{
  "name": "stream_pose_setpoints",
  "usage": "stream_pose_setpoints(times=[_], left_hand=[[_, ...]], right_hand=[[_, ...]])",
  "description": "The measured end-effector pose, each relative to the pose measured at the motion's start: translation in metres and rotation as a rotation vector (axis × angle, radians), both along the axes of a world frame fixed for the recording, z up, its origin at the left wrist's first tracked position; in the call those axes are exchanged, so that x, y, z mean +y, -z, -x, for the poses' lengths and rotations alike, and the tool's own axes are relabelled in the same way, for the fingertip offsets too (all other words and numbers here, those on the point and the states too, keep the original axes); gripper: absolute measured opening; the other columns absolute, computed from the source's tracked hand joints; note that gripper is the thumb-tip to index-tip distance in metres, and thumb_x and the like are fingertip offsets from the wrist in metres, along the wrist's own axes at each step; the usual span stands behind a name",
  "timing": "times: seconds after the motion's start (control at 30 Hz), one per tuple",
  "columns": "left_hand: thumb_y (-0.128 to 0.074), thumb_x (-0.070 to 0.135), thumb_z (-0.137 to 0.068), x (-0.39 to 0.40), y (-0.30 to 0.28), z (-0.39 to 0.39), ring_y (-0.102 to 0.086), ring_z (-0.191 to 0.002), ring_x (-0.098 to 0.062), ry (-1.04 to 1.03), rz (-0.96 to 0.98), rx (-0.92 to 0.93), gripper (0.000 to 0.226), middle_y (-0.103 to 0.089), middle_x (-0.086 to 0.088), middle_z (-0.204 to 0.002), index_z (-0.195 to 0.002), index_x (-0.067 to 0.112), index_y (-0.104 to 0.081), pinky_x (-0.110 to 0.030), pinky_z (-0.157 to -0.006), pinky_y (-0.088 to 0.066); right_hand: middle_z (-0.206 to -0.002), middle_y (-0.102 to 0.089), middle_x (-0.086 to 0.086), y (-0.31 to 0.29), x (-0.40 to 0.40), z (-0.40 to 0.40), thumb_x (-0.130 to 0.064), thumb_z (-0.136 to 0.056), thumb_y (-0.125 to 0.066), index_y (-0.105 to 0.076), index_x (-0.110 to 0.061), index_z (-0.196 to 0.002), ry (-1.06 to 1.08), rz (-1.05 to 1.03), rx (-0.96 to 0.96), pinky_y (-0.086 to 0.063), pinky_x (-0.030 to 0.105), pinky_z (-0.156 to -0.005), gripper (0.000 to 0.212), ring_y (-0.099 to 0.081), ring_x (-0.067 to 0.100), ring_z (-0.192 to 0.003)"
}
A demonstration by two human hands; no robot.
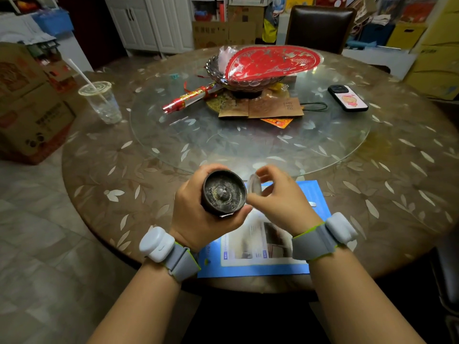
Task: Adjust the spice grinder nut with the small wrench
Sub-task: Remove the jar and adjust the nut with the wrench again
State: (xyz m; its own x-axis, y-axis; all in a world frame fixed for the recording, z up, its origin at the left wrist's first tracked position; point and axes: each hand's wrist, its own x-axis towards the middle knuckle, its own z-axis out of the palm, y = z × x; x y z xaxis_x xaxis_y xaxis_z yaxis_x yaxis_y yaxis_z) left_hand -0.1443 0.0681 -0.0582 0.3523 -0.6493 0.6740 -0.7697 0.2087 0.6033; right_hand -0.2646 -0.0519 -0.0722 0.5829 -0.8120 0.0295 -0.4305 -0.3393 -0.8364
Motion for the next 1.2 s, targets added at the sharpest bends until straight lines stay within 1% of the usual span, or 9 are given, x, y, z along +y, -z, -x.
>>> stream_pose_setpoints(times=[0.13,0.27,0.37,0.47,0.57,0.67,0.83,1.03,1.2], left_hand=[[-0.076,0.023,-0.069,-0.003,0.004,-0.001,-0.062,-0.099,-0.015,0.033,0.01,-0.068,0.061,-0.056,0.006,-0.113,-0.119,0.005,-0.048,-0.028,-0.087,-0.053],[-0.081,0.016,-0.07,-0.008,0.019,-0.003,-0.063,-0.094,-0.033,0.004,0.024,-0.104,0.065,-0.059,-0.015,-0.112,-0.12,0.013,-0.039,-0.046,-0.076,-0.054],[-0.079,0.031,-0.066,-0.008,0.021,-0.003,-0.062,-0.077,-0.031,-0.125,0.013,-0.112,0.058,-0.061,-0.016,-0.095,-0.108,0.015,-0.041,-0.041,-0.062,-0.05],[-0.072,0.038,-0.066,-0.013,0.017,-0.003,-0.055,-0.078,-0.024,-0.192,0.008,-0.103,0.051,-0.055,-0.004,-0.093,-0.102,0.018,-0.043,-0.04,-0.064,-0.048],[-0.073,0.03,-0.07,-0.016,0.019,-0.003,-0.054,-0.085,-0.023,-0.138,0.07,-0.176,0.045,-0.049,0.003,-0.099,-0.104,0.017,-0.047,-0.036,-0.074,-0.048],[-0.079,0.015,-0.071,-0.016,0.024,-0.007,-0.06,-0.093,-0.027,-0.085,0.108,-0.187,0.046,-0.062,-0.014,-0.103,-0.106,0.009,-0.051,-0.036,-0.082,-0.051],[-0.068,0.012,-0.075,-0.016,0.023,-0.013,-0.064,-0.067,-0.034,-0.161,0.001,-0.384,0.037,-0.067,-0.015,-0.079,-0.107,0.012,-0.05,-0.041,-0.059,-0.053],[-0.067,0.009,-0.073,-0.022,0.027,-0.022,-0.06,-0.068,-0.034,-0.195,-0.127,-0.473,0.046,-0.065,-0.014,-0.08,-0.114,0.013,-0.047,-0.04,-0.061,-0.051],[-0.063,0.008,-0.074,-0.021,0.034,-0.022,-0.056,-0.069,-0.031,-0.193,-0.169,-0.625,0.043,-0.063,-0.011,-0.081,-0.113,0.013,-0.047,-0.036,-0.063,-0.044]], right_hand=[[-0.107,-0.056,0.0,0.017,0.002,0.005,-0.031,-0.066,-0.073,-0.054,-0.021,-0.106,-0.038,0.088,0.098,-0.049,0.033,-0.082,0.045,-0.055,0.015,-0.087],[-0.107,-0.055,-0.001,0.016,0.005,0.003,-0.031,-0.068,-0.072,-0.055,-0.02,-0.107,-0.052,0.096,0.089,-0.047,0.03,-0.079,0.044,-0.054,0.014,-0.086],[-0.106,-0.055,0.001,0.014,0.006,0.001,-0.03,-0.067,-0.074,-0.055,-0.018,-0.107,-0.066,0.116,0.072,-0.049,0.033,-0.079,0.045,-0.055,0.016,-0.086],[-0.106,-0.056,0.003,0.015,0.006,0.0,-0.03,-0.066,-0.074,-0.055,-0.018,-0.106,-0.068,0.128,0.086,-0.05,0.036,-0.081,0.046,-0.055,0.018,-0.086],[-0.108,-0.055,0.001,0.017,0.007,0.001,-0.03,-0.066,-0.074,-0.054,-0.019,-0.108,-0.067,0.137,0.098,-0.049,0.035,-0.081,0.048,-0.054,0.017,-0.087],[-0.107,-0.054,0.001,0.017,0.008,0.001,-0.031,-0.066,-0.074,-0.053,-0.019,-0.108,-0.072,0.148,0.116,-0.049,0.034,-0.081,0.048,-0.055,0.018,-0.091],[-0.107,-0.053,0.001,0.016,0.009,0.003,-0.028,-0.066,-0.076,-0.053,-0.018,-0.109,-0.112,0.157,0.168,-0.049,0.034,-0.081,0.05,-0.055,0.019,-0.094],[-0.11,-0.054,0.006,0.02,0.011,0.002,-0.024,-0.066,-0.074,-0.055,-0.017,-0.113,-0.148,0.182,0.356,-0.046,0.034,-0.08,0.051,-0.052,0.025,-0.101],[-0.113,-0.052,0.007,0.031,0.013,0.003,-0.024,-0.078,-0.062,-0.054,-0.018,-0.116,-0.169,0.295,0.513,-0.044,0.038,-0.09,0.04,-0.046,0.03,-0.113]])
